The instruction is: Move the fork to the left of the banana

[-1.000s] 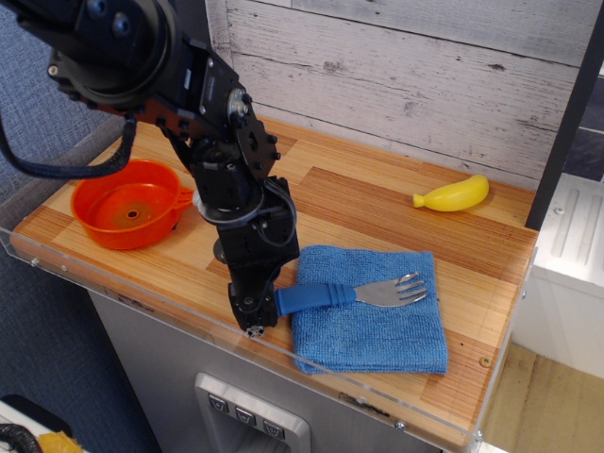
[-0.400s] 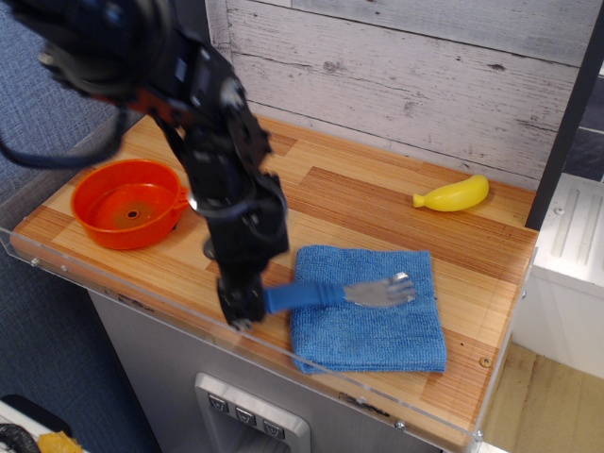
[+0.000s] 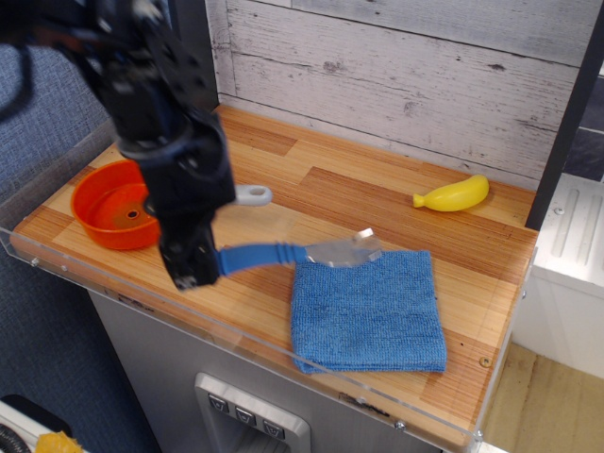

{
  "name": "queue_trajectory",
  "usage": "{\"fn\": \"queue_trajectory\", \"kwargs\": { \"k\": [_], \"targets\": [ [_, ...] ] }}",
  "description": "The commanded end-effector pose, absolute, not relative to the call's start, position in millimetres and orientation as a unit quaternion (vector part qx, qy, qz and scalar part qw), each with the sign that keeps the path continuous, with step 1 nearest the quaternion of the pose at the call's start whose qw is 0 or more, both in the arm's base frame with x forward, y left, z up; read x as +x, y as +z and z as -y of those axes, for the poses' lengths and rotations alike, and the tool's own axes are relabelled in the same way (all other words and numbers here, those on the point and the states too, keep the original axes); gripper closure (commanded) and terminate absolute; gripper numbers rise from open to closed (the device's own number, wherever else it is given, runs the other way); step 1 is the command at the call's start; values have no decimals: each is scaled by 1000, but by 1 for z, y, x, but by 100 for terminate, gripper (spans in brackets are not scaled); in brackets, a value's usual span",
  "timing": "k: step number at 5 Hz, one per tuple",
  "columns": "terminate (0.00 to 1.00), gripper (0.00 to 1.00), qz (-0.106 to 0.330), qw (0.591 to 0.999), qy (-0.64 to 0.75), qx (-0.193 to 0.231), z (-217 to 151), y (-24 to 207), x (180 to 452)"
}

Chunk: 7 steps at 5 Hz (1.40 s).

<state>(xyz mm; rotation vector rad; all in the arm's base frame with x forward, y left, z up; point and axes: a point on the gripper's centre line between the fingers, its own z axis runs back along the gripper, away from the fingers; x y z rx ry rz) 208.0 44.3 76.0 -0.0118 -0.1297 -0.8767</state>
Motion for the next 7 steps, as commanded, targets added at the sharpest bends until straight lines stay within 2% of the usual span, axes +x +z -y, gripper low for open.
{"fn": "queue_trajectory", "kwargs": {
  "k": [1,2,3,4,5,6,7],
  "targets": [
    [0,100,40,880,-470,51,-84,108,243],
    [0,100,18,860,-506,62,-108,113,269],
    [0,100,20,843,-535,56,-129,107,299],
    [0,100,15,827,-558,74,-141,94,328],
    [0,100,25,820,-566,76,-141,80,348],
    [0,100,30,791,-604,92,-132,69,364],
    [0,100,18,786,-610,99,-130,60,378]
  ]
}}
